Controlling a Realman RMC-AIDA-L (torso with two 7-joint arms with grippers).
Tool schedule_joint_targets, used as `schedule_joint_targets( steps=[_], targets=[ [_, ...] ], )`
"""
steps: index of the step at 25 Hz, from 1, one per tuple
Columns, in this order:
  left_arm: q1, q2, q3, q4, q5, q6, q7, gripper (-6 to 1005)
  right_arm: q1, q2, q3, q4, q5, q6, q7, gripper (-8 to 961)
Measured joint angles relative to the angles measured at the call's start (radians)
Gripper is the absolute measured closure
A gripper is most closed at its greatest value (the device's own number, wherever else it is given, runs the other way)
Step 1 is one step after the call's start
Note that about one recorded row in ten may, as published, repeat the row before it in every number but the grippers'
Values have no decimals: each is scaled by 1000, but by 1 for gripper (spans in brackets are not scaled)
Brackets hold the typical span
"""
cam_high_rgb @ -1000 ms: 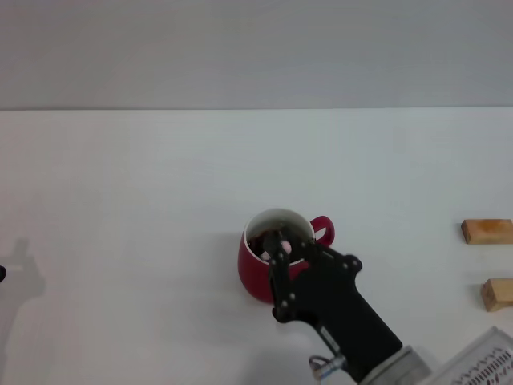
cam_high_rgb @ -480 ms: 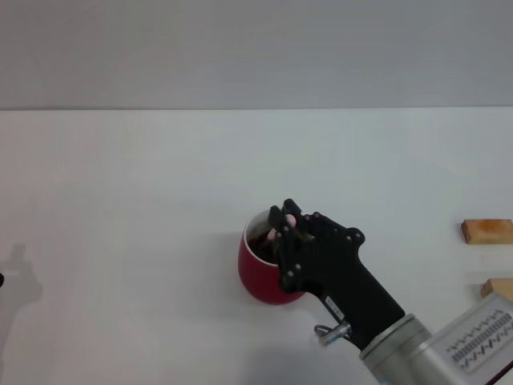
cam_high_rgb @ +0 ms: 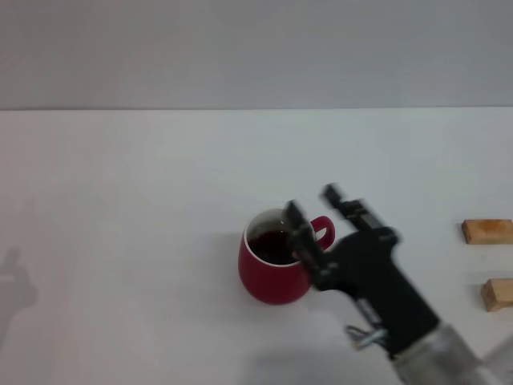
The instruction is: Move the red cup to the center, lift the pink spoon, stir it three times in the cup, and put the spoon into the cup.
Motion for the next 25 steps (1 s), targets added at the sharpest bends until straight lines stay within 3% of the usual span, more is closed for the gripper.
schedule_joint_targets(
  steps=[2,9,15,25],
  targets=[
    [5,0,-2,-1,-1,10,0,1001,-62,2,21,-23,1,-86,-3,634],
    [38,0,-8,-1,-2,86,0,1001,-158,-2,63,-86,14,-229,5,420],
    [69,-1,-9,-1,-4,116,6,1001,-208,-5,94,-104,17,-304,17,412],
    [95,-2,-11,-14,-27,155,8,1001,-195,-3,93,-187,28,-290,158,398]
  ],
)
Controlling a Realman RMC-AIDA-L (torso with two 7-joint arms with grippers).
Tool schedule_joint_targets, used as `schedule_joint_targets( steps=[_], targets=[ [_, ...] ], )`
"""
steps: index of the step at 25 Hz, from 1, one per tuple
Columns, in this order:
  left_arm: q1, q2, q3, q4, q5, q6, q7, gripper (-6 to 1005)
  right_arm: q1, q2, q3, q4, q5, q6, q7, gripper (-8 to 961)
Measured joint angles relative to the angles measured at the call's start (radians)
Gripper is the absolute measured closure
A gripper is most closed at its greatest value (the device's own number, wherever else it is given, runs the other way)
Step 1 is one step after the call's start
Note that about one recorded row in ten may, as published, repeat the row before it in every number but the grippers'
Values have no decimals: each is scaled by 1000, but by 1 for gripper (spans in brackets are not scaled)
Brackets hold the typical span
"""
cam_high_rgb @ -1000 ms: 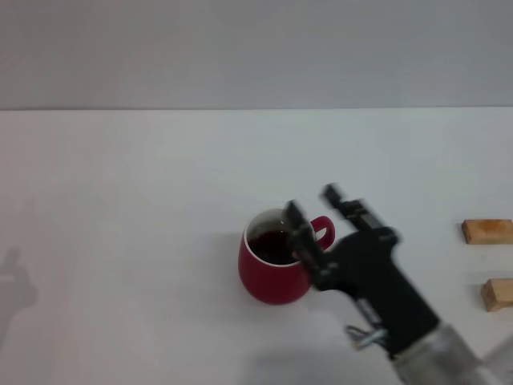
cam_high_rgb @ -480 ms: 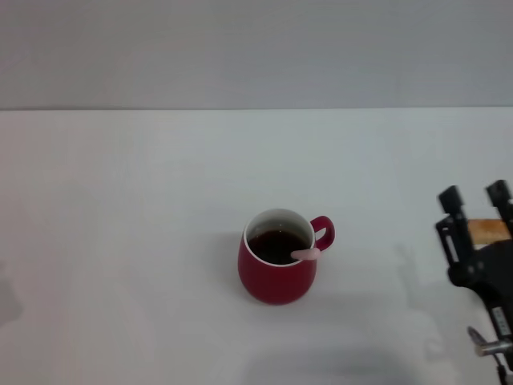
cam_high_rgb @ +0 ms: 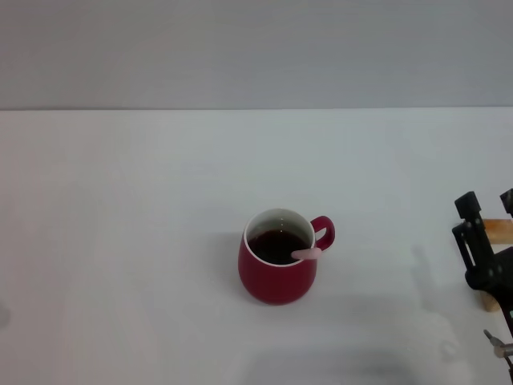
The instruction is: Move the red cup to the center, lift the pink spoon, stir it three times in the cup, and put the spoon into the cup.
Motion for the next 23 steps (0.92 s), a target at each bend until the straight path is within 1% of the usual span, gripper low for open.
schedule_joint_targets(
  steps=[3,7,23],
  targets=[
    [6,-1,0,0,-2,-4,0,1001,12,-1,-8,-13,-6,2,1,394],
    [10,-1,1,2,-2,-7,1,1001,21,5,-14,-39,-8,2,0,394],
    [4,-1,0,2,-2,-14,3,1001,32,7,-14,-42,-9,-2,-5,394]
  ],
)
